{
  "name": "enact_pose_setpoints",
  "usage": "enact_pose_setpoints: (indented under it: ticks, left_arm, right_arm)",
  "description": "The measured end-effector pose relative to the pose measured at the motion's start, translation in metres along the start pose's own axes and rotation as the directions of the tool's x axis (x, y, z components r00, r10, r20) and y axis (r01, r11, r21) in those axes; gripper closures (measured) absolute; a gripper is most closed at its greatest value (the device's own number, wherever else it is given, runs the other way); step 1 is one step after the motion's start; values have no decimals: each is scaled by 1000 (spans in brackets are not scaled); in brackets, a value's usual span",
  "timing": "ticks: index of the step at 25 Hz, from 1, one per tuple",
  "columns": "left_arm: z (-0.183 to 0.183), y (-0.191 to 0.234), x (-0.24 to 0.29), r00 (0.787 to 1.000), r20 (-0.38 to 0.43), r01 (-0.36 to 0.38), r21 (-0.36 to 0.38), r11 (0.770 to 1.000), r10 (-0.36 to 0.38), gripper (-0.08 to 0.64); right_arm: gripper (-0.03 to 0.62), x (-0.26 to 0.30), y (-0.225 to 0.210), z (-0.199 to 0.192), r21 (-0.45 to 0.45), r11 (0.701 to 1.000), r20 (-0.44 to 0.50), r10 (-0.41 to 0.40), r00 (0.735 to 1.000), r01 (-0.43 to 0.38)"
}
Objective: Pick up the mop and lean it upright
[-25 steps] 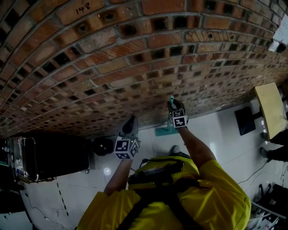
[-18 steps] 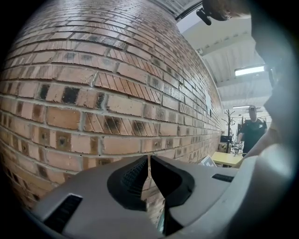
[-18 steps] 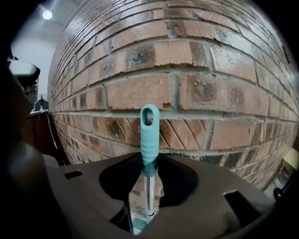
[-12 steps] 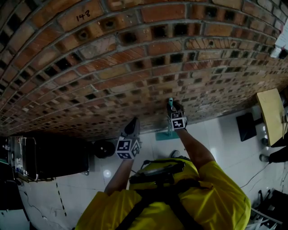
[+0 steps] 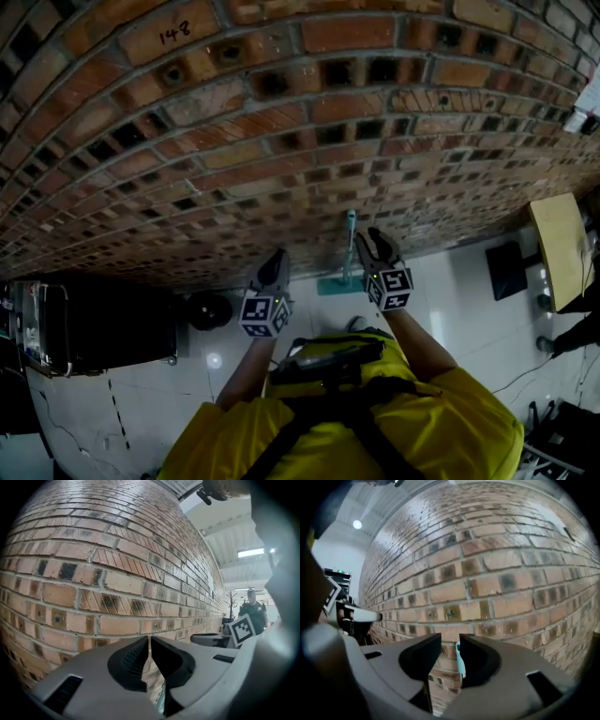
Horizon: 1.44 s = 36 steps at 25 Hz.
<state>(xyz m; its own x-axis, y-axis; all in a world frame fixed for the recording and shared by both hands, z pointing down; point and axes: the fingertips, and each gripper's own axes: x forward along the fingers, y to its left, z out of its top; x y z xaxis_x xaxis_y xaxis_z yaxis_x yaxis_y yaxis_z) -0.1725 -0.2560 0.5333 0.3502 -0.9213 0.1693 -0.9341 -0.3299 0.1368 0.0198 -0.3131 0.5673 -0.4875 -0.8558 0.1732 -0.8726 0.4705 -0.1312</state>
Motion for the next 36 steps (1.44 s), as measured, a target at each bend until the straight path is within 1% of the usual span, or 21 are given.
enact_pose_setpoints:
  ticks: [1,3,5,6,7,9,10,12,15,18,21,24,27,31,33,36]
  left_arm:
    - [1,1,-1,1000,2,-1,-2,1000,1,535]
    - [4,3,-3,1000,9,-3,-6,1000,3,535]
    - [9,3,-7,1000,19,-3,-10,1000,3,535]
    - [13,2,-10,1000,25,-1,-11,1000,1,535]
    - [17,1,-13,999,33,1,-11,1000,-1,535]
    - [26,-2,-19,999,52,8,-15,1000,-7,535]
    - [32,-4,-22,998,62,11,-17,1000,-10,535]
    - [41,-7,-30,997,77,22,-16,1000,-20,535]
    - [50,-10,-40,995,98,36,-7,999,-35,535]
    - [47,-4,-47,993,108,37,2,999,-37,535]
    - [37,0,-56,996,78,41,0,999,-41,535]
    - [34,2,-63,995,86,44,-3,999,-44,535]
    - [30,1,-69,997,61,54,-2,999,-54,535]
    - [24,3,-74,995,72,69,1,998,-69,535]
    - [16,4,-77,995,51,82,-6,997,-82,535]
    - [12,1,-80,994,32,101,-18,995,-101,535]
  right_arm:
    - [462,-14,5,15,8,1000,28,7,1000,-7]
    - [489,-38,13,41,8,1000,80,22,997,-22]
    - [489,-59,17,62,-5,1000,123,28,992,-28]
    - [490,-69,18,71,-10,1000,139,26,990,-25]
    - [505,-77,18,79,-14,1000,152,20,988,-18]
    - [506,-92,18,93,-11,1000,177,3,984,-1]
    - [525,-98,17,98,-5,1000,190,-8,982,9]
    - [584,-106,17,104,7,1000,211,-27,977,26]
    - [586,-109,19,99,18,999,201,-42,979,40]
    - [586,-107,25,91,53,998,175,-46,984,38]
    - [586,-109,36,85,66,997,166,-46,985,35]
    - [586,-111,44,79,69,997,158,-42,987,31]
    - [586,-113,49,71,74,997,143,-48,989,37]
    - [586,-115,59,63,87,996,134,-47,990,35]
    - [586,-116,63,59,87,996,124,-43,991,32]
    - [586,-118,70,54,87,996,110,-39,993,30]
